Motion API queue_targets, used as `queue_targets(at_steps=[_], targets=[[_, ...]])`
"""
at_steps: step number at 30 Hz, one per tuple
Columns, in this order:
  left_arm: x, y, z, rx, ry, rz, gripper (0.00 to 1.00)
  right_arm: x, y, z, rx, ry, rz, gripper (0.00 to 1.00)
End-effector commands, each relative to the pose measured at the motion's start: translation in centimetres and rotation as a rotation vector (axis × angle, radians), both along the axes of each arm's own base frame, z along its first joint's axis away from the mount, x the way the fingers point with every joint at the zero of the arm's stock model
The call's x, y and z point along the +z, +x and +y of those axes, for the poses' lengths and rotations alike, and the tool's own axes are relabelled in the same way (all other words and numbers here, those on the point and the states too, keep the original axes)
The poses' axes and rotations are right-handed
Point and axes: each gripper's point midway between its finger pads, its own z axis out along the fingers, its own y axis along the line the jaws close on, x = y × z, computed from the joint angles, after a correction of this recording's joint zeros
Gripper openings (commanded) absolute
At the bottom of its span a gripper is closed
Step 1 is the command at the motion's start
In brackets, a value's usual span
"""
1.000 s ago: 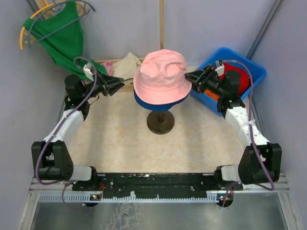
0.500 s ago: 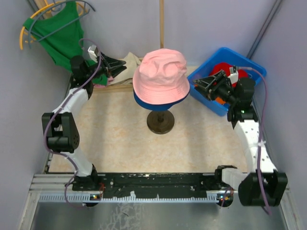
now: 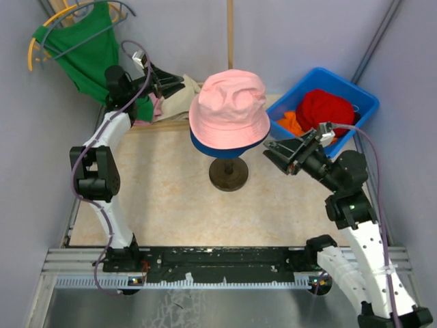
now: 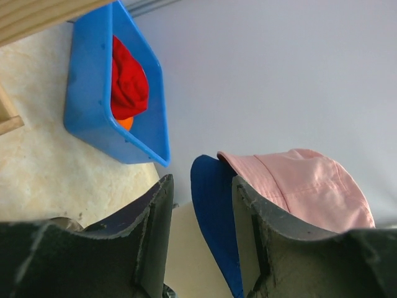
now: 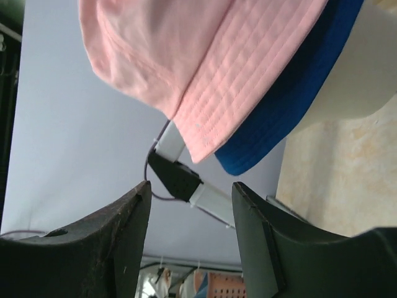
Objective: Stack the hats
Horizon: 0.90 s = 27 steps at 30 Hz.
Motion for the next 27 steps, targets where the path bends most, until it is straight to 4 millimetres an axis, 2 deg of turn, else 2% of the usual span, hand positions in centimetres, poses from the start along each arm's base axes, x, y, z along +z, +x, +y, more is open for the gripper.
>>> queue_targets(at_steps=[1, 4, 12, 21, 25, 27], targets=[[1.8, -1.4, -1.7, -0.083, -0.004, -0.079, 0.49, -0.3, 0.5, 2.4, 0.0, 0.053, 0.049, 0.55], [1.7, -2.0, -2.3, -0.107, -0.011, -0.077, 0.49, -0.1, 0.6, 3.7, 0.02, 0.056, 0.035, 0.54], [1.4, -3.0, -2.9, -0.135, -0.031, -0.069, 0.49, 0.8, 2.0, 4.2, 0.002, 0.065, -0.019, 0.54], [1.7, -3.3, -2.9, -0.147, -0.036, -0.074, 0.48, 1.3, 2.5, 4.4, -0.004, 0.075, -0.034, 0.48], [1.6, -3.7, -2.9, -0.154, -0.037, -0.073, 0.48, 1.1, 2.8, 4.6, 0.004, 0.082, -0.027, 0.38], [1.5, -4.0, -2.9, -0.158, -0.035, -0.072, 0.48, 0.8, 2.9, 4.6, 0.0, 0.076, -0.017, 0.22]])
